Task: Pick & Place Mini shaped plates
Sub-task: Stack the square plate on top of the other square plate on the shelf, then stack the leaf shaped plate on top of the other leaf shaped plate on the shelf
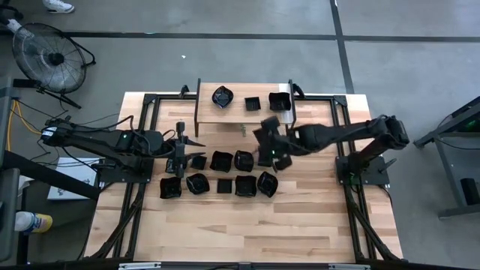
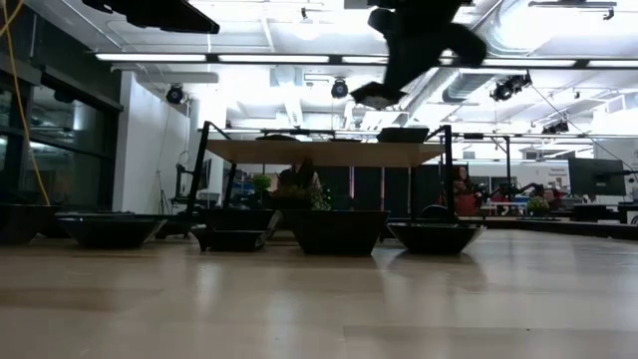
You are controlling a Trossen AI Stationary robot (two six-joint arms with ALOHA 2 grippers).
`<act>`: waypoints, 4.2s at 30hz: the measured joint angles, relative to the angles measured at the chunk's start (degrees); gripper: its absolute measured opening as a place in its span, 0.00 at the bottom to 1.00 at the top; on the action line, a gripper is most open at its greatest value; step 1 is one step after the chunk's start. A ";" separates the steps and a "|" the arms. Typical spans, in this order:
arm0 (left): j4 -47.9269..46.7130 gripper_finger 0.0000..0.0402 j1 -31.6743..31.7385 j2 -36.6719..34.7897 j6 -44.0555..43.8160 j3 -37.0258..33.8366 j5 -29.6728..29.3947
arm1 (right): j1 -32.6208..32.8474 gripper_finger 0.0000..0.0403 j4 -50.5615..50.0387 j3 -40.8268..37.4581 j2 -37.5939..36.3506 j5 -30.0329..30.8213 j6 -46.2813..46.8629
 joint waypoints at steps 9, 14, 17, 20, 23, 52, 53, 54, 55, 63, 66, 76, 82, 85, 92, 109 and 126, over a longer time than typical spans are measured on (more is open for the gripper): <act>-1.04 0.26 0.01 0.01 0.00 0.02 0.00 | -9.71 0.01 14.17 0.00 0.00 -5.57 -10.76; -1.04 0.26 0.00 0.01 0.00 0.02 0.00 | -13.17 0.01 18.96 0.00 0.03 -8.06 -13.59; -1.04 0.26 -0.01 0.01 0.00 0.02 0.00 | -15.32 0.01 19.76 0.00 0.11 -12.06 -13.30; -1.02 0.26 0.01 0.01 0.16 0.02 -0.09 | -17.58 0.00 20.30 0.00 0.11 -13.44 -12.72; -0.86 0.26 0.01 0.01 0.46 0.02 -0.11 | -19.57 0.00 21.28 0.00 0.11 -14.22 -12.76; -1.22 0.26 0.01 -0.01 1.50 0.02 -1.22 | -23.53 0.00 5.78 17.35 14.82 -11.85 -3.71; -1.23 0.26 0.01 -0.01 1.49 0.02 -1.22 | -23.53 0.00 5.72 17.05 14.84 -11.80 -3.76; -1.25 0.26 0.01 -0.01 1.49 0.02 -1.18 | -23.53 0.00 5.84 16.66 14.84 -11.80 -4.08; -1.25 0.26 0.01 -0.01 1.51 0.02 -1.16 | -23.53 0.00 5.83 16.40 14.84 -11.58 -4.28; -1.46 0.26 0.01 -0.01 1.51 0.02 -1.14 | -23.53 0.01 5.00 16.02 14.86 -11.02 -3.94; -1.91 0.26 0.01 -0.01 1.49 0.02 -1.14 | -23.53 0.02 4.98 16.02 14.86 -12.62 -2.67; -2.57 0.26 0.01 -0.01 1.01 0.02 -1.11 | -23.90 0.01 4.18 16.00 15.34 -13.20 -2.13; -2.59 0.26 0.01 -0.01 1.01 0.02 -1.09 | -24.12 0.01 4.16 15.93 16.02 -11.86 -2.74; -2.71 0.26 0.01 -0.03 1.01 0.02 -1.07 | -24.12 0.02 4.09 15.93 16.02 -11.32 -2.85; -3.00 0.26 0.01 -0.03 1.03 0.02 -1.07 | -24.10 0.03 3.59 15.93 16.02 -11.95 -2.88; -3.00 0.26 0.01 -0.03 1.03 0.02 -1.07 | -24.11 0.13 3.56 15.96 16.02 -12.91 -2.69; -4.27 0.26 -0.01 -0.03 0.05 0.02 -1.07 | -24.10 0.24 4.48 16.04 11.98 -13.22 0.50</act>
